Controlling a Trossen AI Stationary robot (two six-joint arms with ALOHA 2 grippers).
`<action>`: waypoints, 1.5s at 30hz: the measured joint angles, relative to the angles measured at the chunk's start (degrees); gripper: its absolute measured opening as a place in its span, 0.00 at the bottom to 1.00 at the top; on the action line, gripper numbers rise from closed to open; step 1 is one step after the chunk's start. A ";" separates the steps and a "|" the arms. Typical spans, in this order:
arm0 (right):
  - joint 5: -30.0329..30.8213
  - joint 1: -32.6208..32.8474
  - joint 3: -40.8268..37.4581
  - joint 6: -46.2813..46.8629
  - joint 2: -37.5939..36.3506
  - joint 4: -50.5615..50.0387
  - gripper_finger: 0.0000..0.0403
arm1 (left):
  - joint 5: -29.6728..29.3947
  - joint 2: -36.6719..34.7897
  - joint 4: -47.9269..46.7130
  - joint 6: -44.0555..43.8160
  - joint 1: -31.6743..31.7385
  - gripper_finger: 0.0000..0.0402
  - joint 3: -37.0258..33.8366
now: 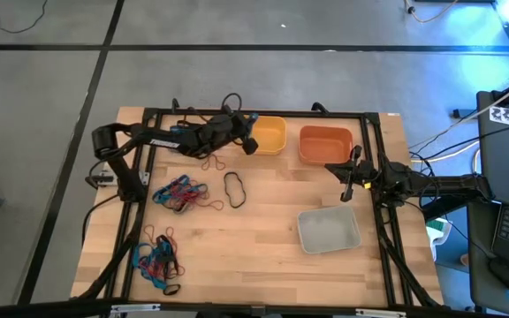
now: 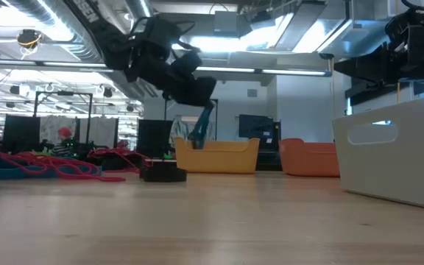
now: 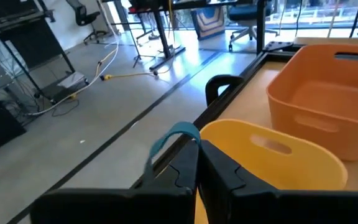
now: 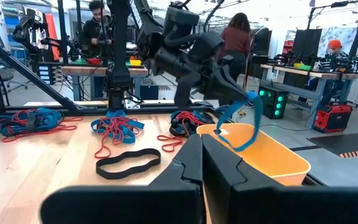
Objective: Sort rubber bands into baskets
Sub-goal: Put the blue rubber band into the yellow bin, then put the black rubber band into the white bin
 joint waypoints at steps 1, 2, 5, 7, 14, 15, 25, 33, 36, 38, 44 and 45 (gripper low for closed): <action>0.01 -0.01 0.00 -0.03 -0.01 -0.02 0.01 | 0.00 0.16 -0.03 0.11 0.11 0.02 0.00; 0.00 -0.02 0.00 -0.02 0.00 -0.12 0.01 | 0.00 0.22 -0.21 0.10 0.20 0.02 0.00; 0.00 -0.02 0.00 -0.02 0.00 -0.45 0.01 | 0.00 0.23 -1.43 -0.17 0.20 0.06 0.02; 0.00 -0.02 0.00 -0.02 -0.01 -0.45 0.01 | 0.00 0.23 -3.19 -0.17 0.20 0.11 0.02; 0.01 -0.01 0.00 0.00 0.00 -0.55 0.01 | 0.04 -0.69 -9.09 0.95 0.14 0.29 0.04; 0.02 0.00 0.00 0.00 0.00 -0.77 0.01 | 0.04 -1.23 -10.37 0.92 0.09 0.30 0.04; 0.02 -0.02 -0.02 0.00 0.00 -1.39 0.01 | 0.04 -10.18 -26.45 1.14 -3.18 0.32 0.09; 0.01 -0.02 -0.02 0.00 0.00 -1.34 0.01 | 0.02 -19.70 -42.85 -3.06 -10.18 0.32 0.09; 0.02 -0.01 -0.02 0.00 -0.01 -1.30 0.01 | 0.13 -21.19 -47.01 -4.18 -13.71 0.32 0.09; 0.02 -0.02 -0.02 0.00 -0.02 -1.29 0.01 | 1.39 -21.26 -49.49 -4.30 -15.87 0.32 0.09; 0.02 -0.02 -0.02 0.04 -0.02 -1.26 0.01 | 7.02 -19.42 -52.75 -5.87 -21.23 0.32 0.04; 0.02 -0.02 -0.02 0.04 0.00 -1.28 0.01 | 8.09 -18.98 -52.59 -6.16 -21.92 0.32 0.04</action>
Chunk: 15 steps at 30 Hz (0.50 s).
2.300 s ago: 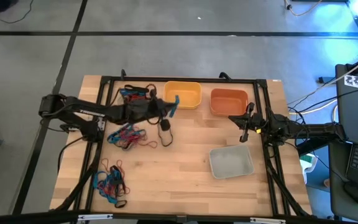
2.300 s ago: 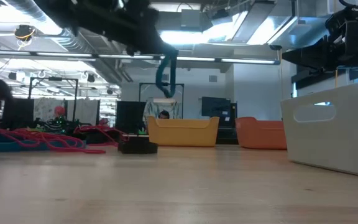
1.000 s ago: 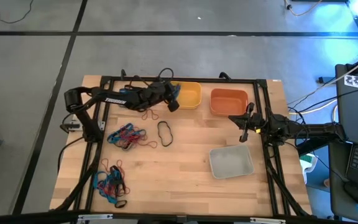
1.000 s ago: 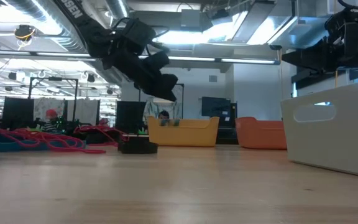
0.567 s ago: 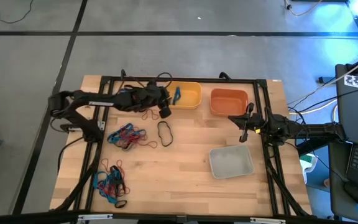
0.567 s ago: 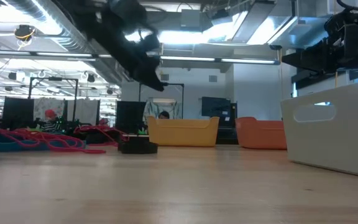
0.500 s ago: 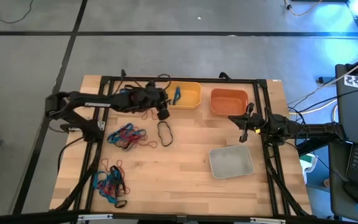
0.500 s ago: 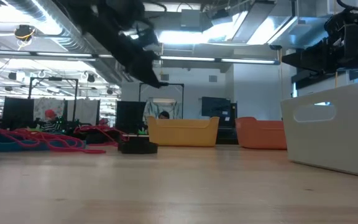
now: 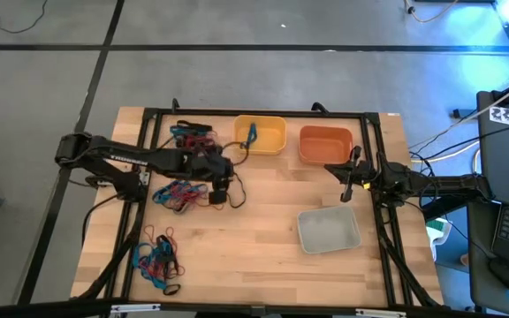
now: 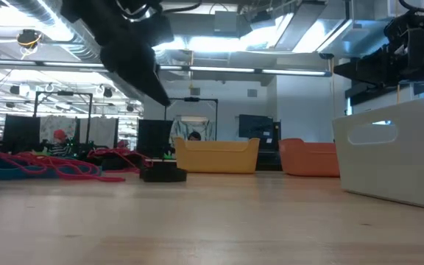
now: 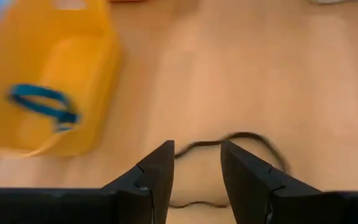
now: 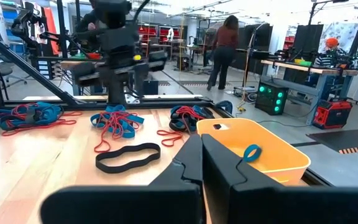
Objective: Sort rubber bands into baskets
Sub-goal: Put the black rubber band into the white bin
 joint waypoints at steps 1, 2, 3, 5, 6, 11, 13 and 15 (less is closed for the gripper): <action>0.00 0.02 0.00 0.00 0.00 0.00 0.01 | 1.03 0.47 -0.15 -0.06 -0.61 0.32 0.00; 0.00 0.00 0.00 0.00 -0.02 0.04 0.01 | 2.05 1.15 -0.18 -0.17 -1.20 0.32 0.00; 0.00 0.00 0.00 0.00 -0.02 0.07 0.01 | 2.69 1.91 -0.02 -0.20 -1.77 0.32 0.00; 0.00 0.01 0.00 0.00 0.00 0.05 0.01 | 3.67 3.80 -0.10 -0.20 -2.81 0.32 0.00; 0.00 0.00 0.00 0.00 -0.02 0.07 0.01 | 3.92 4.79 0.08 -0.20 -3.33 0.32 0.00; 0.00 0.01 0.00 0.00 -0.02 0.04 0.01 | 4.71 9.44 0.37 0.17 -5.57 0.32 0.00; 0.00 0.00 0.00 0.00 -0.02 0.04 0.01 | 4.76 10.95 0.33 0.25 -6.25 0.32 0.00; 0.00 0.01 0.00 0.00 -0.01 0.05 0.01 | 4.74 12.33 0.44 0.65 -6.73 0.32 0.00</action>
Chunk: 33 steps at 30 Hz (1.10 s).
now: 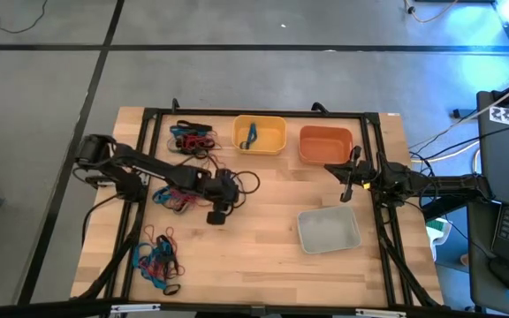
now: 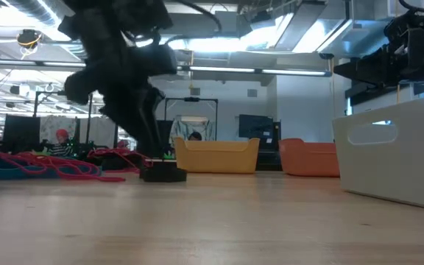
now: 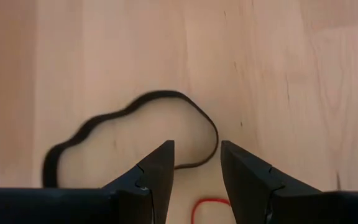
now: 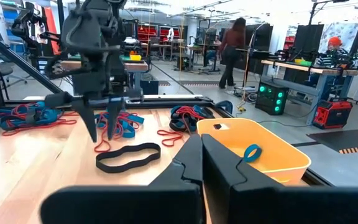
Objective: Sort rubber bands into baskets
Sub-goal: Put the black rubber band into the white bin
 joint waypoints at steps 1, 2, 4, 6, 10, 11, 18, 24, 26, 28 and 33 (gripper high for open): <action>0.00 -0.01 0.00 0.00 0.01 -0.01 0.01 | 0.02 0.68 -0.03 0.28 -0.25 0.32 0.00; 0.00 0.00 0.00 0.01 -0.01 -0.01 0.01 | 0.00 1.37 -0.07 0.55 -0.39 0.32 0.00; 0.00 -0.01 0.00 0.00 -0.01 -0.01 0.01 | 0.00 2.45 0.28 0.66 -0.60 0.32 0.00; 0.00 -0.01 0.00 0.00 -0.01 0.01 0.01 | 0.02 3.54 0.67 0.66 -0.62 0.32 0.00; 0.00 0.00 0.00 0.00 -0.01 0.02 0.01 | 0.02 5.94 1.84 0.71 -0.57 0.32 -0.02; 0.00 0.00 0.00 0.01 0.01 0.02 0.01 | 0.02 6.30 2.86 0.81 -0.55 0.32 -0.02; 0.00 0.00 0.00 0.00 0.00 0.02 0.01 | 0.11 7.56 5.04 1.60 -0.53 0.22 -0.02; 0.00 0.00 0.00 0.00 0.01 0.02 0.01 | 0.20 7.56 4.41 2.64 -0.49 0.03 -0.02; 0.00 0.00 0.00 0.01 0.00 0.02 0.01 | 0.20 7.56 4.54 2.49 -0.23 0.02 -0.02; 0.00 0.00 0.00 0.00 -0.01 0.02 0.01 | 0.19 7.56 5.43 1.35 -0.02 0.02 -0.02; 0.00 0.00 0.00 0.00 -0.01 0.02 0.01 | 0.18 6.59 8.73 2.02 -0.09 0.01 0.74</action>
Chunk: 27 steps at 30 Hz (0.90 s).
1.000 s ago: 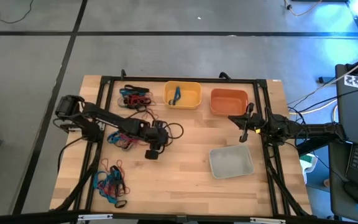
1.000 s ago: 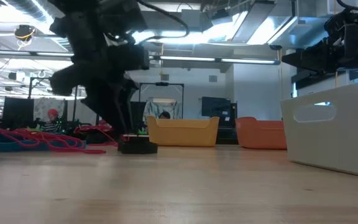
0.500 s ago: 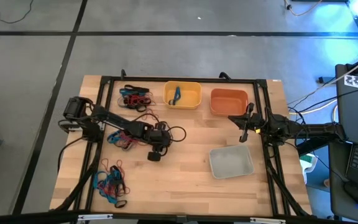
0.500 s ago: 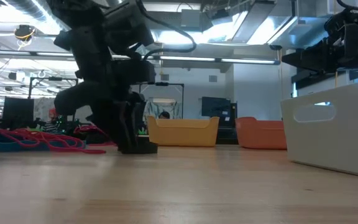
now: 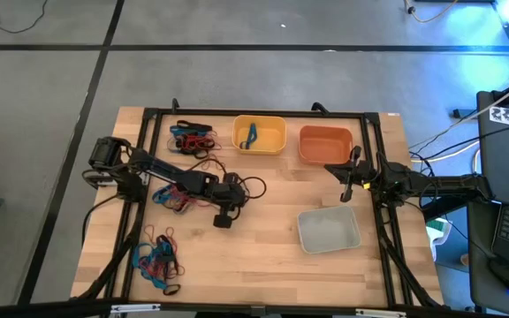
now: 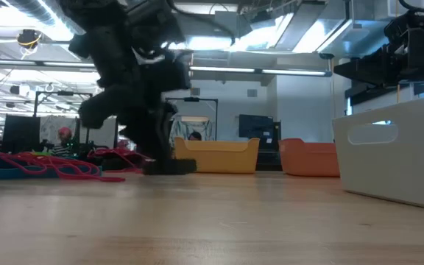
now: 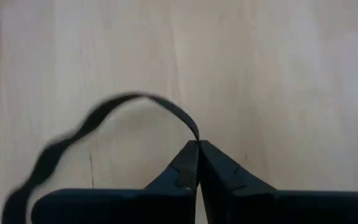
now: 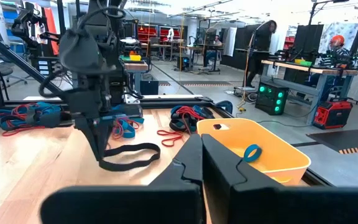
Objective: Sort rubber bands into baskets
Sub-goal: Put the black rubber band into the white bin
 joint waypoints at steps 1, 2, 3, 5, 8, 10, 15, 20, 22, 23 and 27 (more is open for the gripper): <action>0.00 0.01 0.00 0.00 0.00 0.00 0.01 | 0.00 -0.10 0.44 -0.02 0.00 0.01 0.57; 0.00 -0.01 0.00 0.00 0.01 0.00 0.01 | -0.02 -0.13 0.98 -0.02 0.02 0.01 1.32; 0.00 0.00 0.00 0.00 0.01 0.00 0.01 | -0.11 -0.13 1.59 0.01 0.07 0.02 2.09; 0.00 -0.01 0.00 0.00 0.02 0.02 0.01 | -0.20 -0.13 2.71 0.62 0.04 0.01 3.72; 0.00 -0.01 0.00 0.00 0.00 0.00 0.01 | -0.22 -0.13 6.14 1.20 0.07 0.01 5.83; -0.02 0.01 0.00 0.00 0.00 0.00 0.01 | -0.20 -0.13 9.35 0.99 0.28 0.01 6.89; 0.00 0.00 0.00 0.00 0.01 0.00 0.01 | -0.35 -0.15 19.34 1.49 0.41 0.01 7.44; 0.00 0.01 0.00 0.00 0.01 0.00 0.01 | -0.31 -0.13 27.02 2.28 0.39 0.01 7.46; 0.00 0.01 0.00 0.00 0.02 0.00 0.01 | -0.16 -0.13 29.98 2.35 0.39 0.02 7.46; 0.00 -0.01 0.00 0.00 0.01 0.00 0.01 | -0.01 -0.13 31.44 2.34 0.34 0.03 7.46; 0.00 0.01 0.00 0.00 0.02 0.00 0.01 | 1.59 -0.10 35.53 2.36 0.26 0.02 7.53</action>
